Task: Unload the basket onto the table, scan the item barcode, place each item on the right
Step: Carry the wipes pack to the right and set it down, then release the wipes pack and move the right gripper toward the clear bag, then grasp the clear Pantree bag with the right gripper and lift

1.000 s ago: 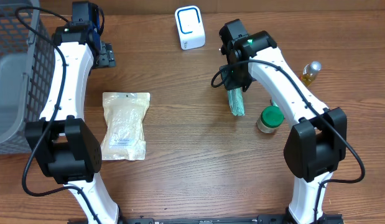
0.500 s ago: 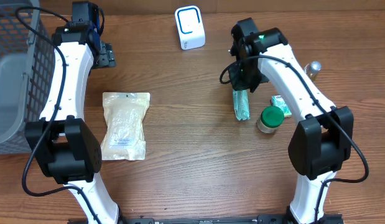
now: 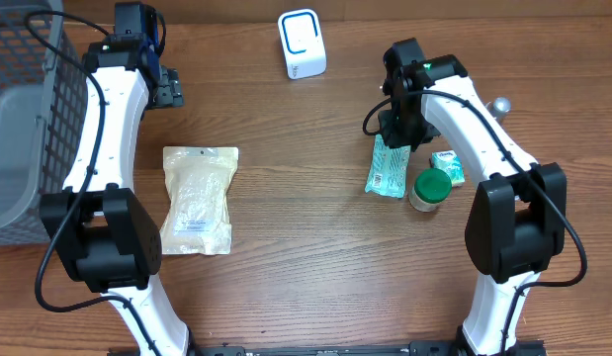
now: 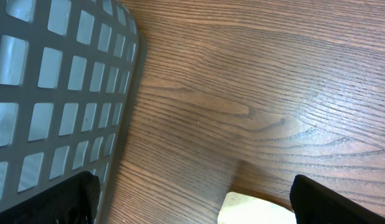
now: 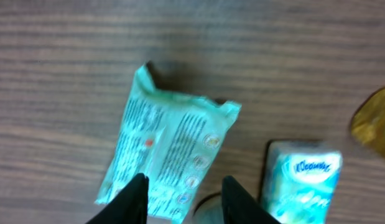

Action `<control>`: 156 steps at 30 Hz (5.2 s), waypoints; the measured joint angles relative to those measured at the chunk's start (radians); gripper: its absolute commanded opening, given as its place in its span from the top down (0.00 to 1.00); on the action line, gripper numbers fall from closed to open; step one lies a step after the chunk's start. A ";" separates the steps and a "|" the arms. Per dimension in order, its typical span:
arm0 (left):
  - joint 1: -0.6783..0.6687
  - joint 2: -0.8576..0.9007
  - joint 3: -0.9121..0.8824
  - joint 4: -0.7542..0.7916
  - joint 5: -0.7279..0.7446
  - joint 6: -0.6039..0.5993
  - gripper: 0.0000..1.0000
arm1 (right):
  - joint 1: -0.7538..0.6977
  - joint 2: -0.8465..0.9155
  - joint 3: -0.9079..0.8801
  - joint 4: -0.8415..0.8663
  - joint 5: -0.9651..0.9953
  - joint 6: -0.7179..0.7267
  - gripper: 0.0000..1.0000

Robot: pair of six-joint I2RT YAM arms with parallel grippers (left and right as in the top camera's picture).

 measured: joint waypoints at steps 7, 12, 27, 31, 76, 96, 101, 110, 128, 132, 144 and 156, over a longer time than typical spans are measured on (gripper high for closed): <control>0.000 0.000 0.000 0.000 0.000 0.000 0.00 | 0.009 0.000 0.000 0.071 -0.093 0.126 0.70; 0.000 0.000 0.000 0.000 0.000 0.000 0.00 | 0.051 0.000 -0.011 0.140 -0.176 0.242 0.69; 0.000 0.000 0.000 0.000 0.000 0.000 0.01 | 0.161 0.050 -0.103 0.213 -0.124 0.352 0.69; 0.000 0.000 0.000 0.000 0.000 0.000 0.00 | 0.142 0.051 -0.105 0.176 -0.089 0.355 0.68; 0.000 0.000 0.000 0.000 0.000 0.000 0.00 | 0.092 0.052 -0.189 0.205 -0.001 0.359 0.96; 0.000 0.000 0.000 0.000 0.000 0.000 0.00 | 0.131 0.052 -0.190 0.436 -0.314 0.361 0.42; 0.000 0.000 0.000 0.000 0.000 0.000 0.01 | 0.191 0.052 -0.190 0.565 -0.467 0.362 0.15; 0.000 0.000 0.000 0.000 0.000 0.000 0.01 | 0.285 0.052 -0.190 0.628 -0.555 0.363 0.00; 0.000 0.000 0.000 0.000 0.000 0.000 0.00 | 0.549 0.052 -0.191 0.837 -0.423 0.602 0.24; 0.000 0.000 0.000 0.000 0.000 0.000 0.00 | 0.640 0.052 -0.191 0.837 -0.307 0.612 0.25; 0.000 0.000 0.000 0.000 0.000 0.000 0.01 | 0.682 0.053 -0.191 0.851 -0.135 0.649 0.24; 0.000 0.000 0.000 0.000 0.000 0.000 0.01 | 0.682 0.144 -0.191 0.890 -0.122 0.696 0.26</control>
